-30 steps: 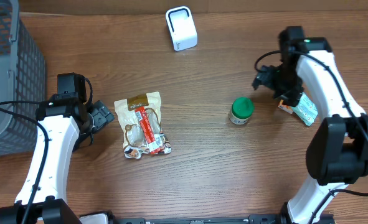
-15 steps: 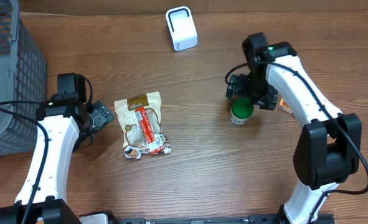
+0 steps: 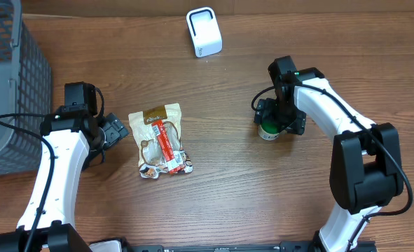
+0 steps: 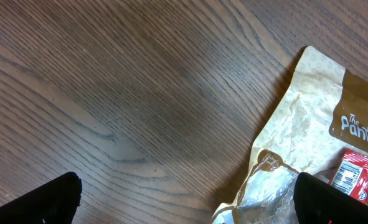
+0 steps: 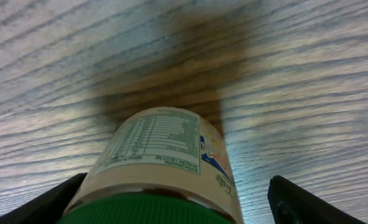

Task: Scan the item barcode
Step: 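Move the right gripper over the green-lidded jar, then lower the right gripper and grasp the jar by its body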

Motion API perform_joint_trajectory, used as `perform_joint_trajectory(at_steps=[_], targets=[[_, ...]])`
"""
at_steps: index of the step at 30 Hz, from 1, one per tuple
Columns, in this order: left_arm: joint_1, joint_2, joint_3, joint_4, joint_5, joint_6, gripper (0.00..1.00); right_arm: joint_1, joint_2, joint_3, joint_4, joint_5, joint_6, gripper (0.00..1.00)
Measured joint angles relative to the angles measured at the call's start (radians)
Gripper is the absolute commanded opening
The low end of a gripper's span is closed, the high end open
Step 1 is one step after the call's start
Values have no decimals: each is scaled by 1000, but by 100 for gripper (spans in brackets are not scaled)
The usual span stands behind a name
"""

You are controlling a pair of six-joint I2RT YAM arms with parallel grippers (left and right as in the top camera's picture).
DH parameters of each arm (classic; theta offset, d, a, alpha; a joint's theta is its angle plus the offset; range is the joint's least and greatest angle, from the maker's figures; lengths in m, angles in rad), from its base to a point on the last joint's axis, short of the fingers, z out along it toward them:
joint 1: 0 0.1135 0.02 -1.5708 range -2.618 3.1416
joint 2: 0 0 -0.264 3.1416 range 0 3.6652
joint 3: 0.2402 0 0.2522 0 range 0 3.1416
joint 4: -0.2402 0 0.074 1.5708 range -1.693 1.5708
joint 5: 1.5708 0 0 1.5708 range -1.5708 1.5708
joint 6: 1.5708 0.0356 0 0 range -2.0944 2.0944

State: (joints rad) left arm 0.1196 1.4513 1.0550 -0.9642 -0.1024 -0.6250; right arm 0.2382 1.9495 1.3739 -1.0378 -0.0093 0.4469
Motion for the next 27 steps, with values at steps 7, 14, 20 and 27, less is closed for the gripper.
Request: perform_joint_trajectory(at_steps=[7,14,20,27], targets=[[0,0,0,0,0,0,100,0,0,-17,6,-1,-4,90],[0,0,0,0,0,0,100,0,0,-19,18,-2,-93,91],[0,0,0,0,0,0,100,0,0,-19,29,-1,-138,89],[0,0,0,0,0,0,100,0,0,-19,44,-1,-120,88]])
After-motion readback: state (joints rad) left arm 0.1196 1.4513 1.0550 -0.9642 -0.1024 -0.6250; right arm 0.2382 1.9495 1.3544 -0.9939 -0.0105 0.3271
